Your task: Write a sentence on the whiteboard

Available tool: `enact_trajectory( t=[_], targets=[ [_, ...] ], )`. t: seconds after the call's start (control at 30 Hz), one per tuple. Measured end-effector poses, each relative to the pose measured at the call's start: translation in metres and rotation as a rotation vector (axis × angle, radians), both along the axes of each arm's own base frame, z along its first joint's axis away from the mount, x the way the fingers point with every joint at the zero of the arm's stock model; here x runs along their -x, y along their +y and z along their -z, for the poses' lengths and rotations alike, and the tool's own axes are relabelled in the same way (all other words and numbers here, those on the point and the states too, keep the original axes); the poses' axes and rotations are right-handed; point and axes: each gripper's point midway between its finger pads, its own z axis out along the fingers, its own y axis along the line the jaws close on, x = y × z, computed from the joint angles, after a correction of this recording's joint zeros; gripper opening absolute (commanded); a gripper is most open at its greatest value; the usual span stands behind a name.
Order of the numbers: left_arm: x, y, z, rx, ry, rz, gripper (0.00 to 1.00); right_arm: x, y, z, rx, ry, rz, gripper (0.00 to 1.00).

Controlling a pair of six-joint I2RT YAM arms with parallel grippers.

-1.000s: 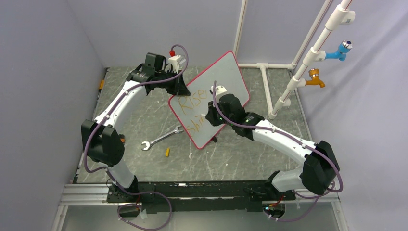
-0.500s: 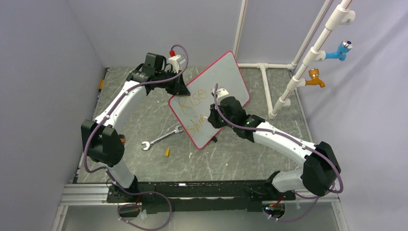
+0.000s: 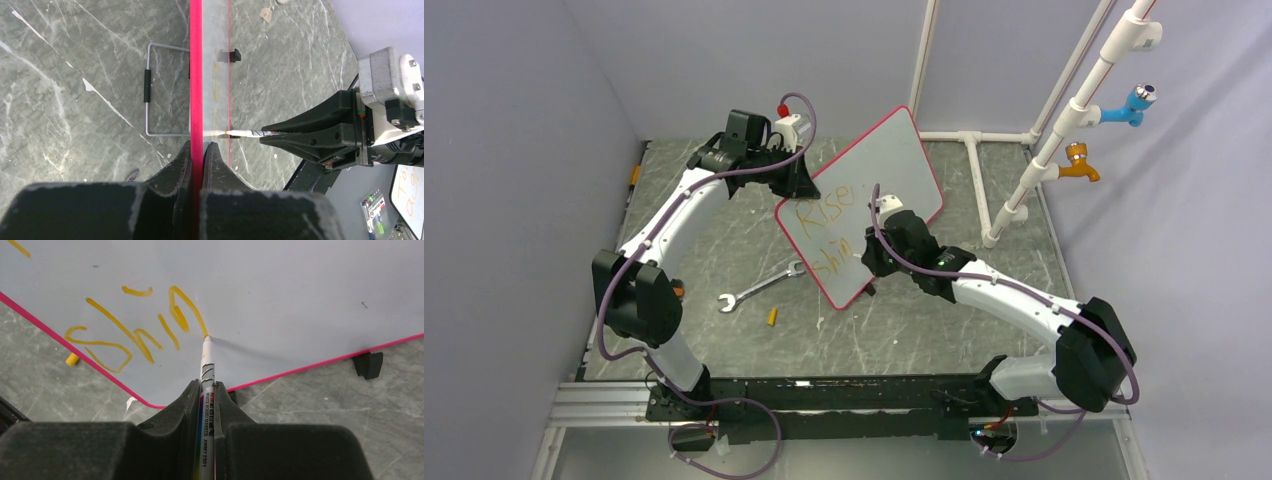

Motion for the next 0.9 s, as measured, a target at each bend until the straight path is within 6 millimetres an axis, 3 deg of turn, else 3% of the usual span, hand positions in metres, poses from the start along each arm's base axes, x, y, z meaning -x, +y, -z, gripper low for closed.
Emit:
enact_trajectory(
  t=[0.27,0.5,0.7,0.9],
  targets=[
    [0.000,-0.001,0.000,0.000,-0.002,0.002,0.00,0.004,-0.003,0.002,0.000,0.010,0.005,0.00],
    [0.000,-0.001,0.000,0.001,-0.002,0.002,0.00,0.009,-0.011,-0.022,-0.023,-0.032,0.011,0.00],
    [0.001,-0.001,-0.001,0.001,-0.002,0.003,0.00,0.001,-0.008,-0.048,-0.046,-0.089,0.015,0.00],
    [0.002,-0.003,-0.003,-0.003,-0.010,0.003,0.00,-0.010,-0.003,-0.050,-0.039,-0.096,0.021,0.00]
  ],
)
